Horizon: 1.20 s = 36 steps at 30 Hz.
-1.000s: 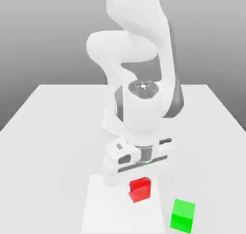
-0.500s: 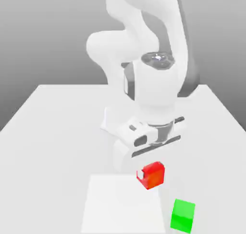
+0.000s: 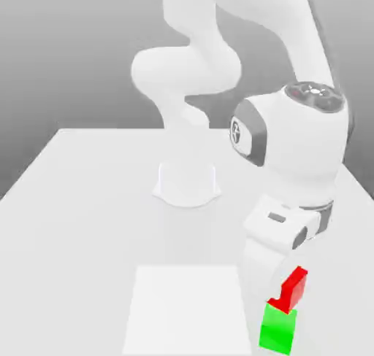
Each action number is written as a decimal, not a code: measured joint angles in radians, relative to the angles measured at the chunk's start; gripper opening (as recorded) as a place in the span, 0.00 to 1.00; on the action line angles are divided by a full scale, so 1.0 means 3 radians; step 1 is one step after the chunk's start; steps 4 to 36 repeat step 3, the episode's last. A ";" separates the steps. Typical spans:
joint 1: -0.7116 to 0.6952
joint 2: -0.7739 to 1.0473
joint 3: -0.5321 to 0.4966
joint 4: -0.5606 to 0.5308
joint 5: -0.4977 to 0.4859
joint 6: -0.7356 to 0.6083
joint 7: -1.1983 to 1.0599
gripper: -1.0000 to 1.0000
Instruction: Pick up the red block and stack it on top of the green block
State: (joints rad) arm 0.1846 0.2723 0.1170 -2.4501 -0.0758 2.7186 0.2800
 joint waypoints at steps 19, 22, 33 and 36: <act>0.0009 0.0064 -0.0013 0.0004 -0.0021 0.0060 0.0015 1.00; 0.0009 0.0064 -0.0013 0.0004 -0.0021 0.0060 0.0015 1.00; 0.0009 0.0064 -0.0013 0.0004 -0.0021 0.0060 0.0015 1.00; 0.0009 0.0064 -0.0013 0.0004 -0.0021 0.0060 0.0015 1.00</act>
